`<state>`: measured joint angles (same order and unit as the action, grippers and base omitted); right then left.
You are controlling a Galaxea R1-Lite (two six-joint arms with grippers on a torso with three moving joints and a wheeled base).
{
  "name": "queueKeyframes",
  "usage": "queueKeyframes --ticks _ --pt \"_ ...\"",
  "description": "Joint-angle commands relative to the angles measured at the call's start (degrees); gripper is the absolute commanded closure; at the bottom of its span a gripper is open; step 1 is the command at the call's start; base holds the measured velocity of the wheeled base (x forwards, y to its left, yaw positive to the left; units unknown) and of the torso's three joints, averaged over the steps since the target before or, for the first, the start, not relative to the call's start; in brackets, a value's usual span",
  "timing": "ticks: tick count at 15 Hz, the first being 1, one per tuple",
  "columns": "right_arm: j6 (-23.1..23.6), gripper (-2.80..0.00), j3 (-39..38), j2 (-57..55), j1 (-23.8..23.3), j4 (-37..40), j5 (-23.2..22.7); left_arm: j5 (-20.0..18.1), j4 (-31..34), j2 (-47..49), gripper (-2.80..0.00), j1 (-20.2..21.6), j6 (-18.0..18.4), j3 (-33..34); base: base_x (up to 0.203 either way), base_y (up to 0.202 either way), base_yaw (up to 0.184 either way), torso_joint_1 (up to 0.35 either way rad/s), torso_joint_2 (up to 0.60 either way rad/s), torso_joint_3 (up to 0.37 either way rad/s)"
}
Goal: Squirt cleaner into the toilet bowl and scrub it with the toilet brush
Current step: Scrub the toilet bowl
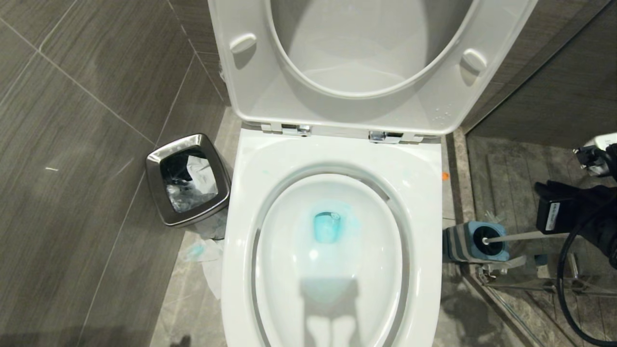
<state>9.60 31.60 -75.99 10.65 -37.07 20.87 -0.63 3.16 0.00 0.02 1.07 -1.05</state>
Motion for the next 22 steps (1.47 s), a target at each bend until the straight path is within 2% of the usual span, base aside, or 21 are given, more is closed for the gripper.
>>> queueKeyframes --ticks 1,3,7,16,19,22 --pt "-0.19 0.00 3.22 3.14 -0.09 4.51 2.17 0.02 0.01 0.00 0.00 0.05 -0.22 -0.01 0.000 0.000 0.000 0.000 0.00 0.000" --pt "-2.26 0.00 4.77 3.75 -0.35 6.08 5.47 0.02 0.01 0.00 0.00 0.03 -0.26 -0.01 0.000 0.000 0.000 0.000 0.00 0.000" --pt "-2.90 0.00 7.42 3.74 -3.36 7.27 5.67 0.02 0.01 0.00 0.00 0.05 -0.20 -0.01 0.000 0.000 0.000 0.001 0.00 0.019" --pt "-4.70 0.00 6.98 2.37 -3.45 7.57 5.67 0.07 0.01 0.00 0.00 -0.02 -0.37 -0.01 0.000 0.000 0.000 0.002 0.00 0.122" --pt "-6.14 0.00 7.50 1.12 -3.96 11.95 5.86 0.10 0.01 0.00 0.00 0.05 -0.37 -0.01 0.000 0.000 0.000 0.000 0.00 0.000" --pt "-8.30 0.00 7.38 -3.99 -3.86 13.53 11.16 0.10 0.01 0.00 0.00 -0.02 -0.37 -0.01 0.000 0.000 0.000 0.000 0.00 0.000"
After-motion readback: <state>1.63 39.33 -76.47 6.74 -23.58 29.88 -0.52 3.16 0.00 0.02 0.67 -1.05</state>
